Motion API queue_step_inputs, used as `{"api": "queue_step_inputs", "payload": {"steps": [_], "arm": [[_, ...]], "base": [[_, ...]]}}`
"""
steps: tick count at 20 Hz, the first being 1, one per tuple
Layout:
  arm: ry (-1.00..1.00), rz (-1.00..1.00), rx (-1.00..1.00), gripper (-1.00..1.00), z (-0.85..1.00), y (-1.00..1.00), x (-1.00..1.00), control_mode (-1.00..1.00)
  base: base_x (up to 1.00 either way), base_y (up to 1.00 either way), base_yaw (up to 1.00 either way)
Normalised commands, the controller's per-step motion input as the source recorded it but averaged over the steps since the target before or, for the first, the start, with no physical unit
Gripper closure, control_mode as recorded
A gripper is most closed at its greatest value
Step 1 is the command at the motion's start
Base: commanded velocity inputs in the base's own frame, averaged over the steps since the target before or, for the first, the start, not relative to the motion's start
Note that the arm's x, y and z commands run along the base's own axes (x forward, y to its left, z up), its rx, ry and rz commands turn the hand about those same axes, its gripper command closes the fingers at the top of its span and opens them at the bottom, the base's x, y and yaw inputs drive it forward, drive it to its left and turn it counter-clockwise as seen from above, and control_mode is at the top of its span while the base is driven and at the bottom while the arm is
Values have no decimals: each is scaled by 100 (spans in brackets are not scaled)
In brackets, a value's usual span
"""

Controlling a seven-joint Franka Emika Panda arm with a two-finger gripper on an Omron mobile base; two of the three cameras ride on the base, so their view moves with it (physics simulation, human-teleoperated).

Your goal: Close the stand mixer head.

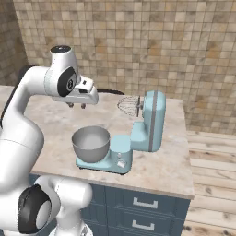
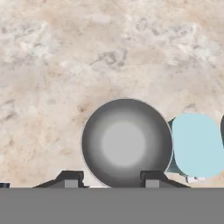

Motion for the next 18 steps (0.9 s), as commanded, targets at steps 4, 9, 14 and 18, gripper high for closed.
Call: {"api": "queue_step_inputs", "payload": {"steps": [4, 9, 14, 18], "arm": [[-3, 0, 3, -100, 0, -41, -25, -100], [-7, 1, 15, -100, 0, -100, -83, -100], [-11, 10, 3, -100, 0, -100, -38, -100], [-8, 11, 4, -100, 0, -100, -18, -100]], "base": [[0, 0, 0], [0, 0, 0], [0, 0, 0], [0, 0, 0]]}}
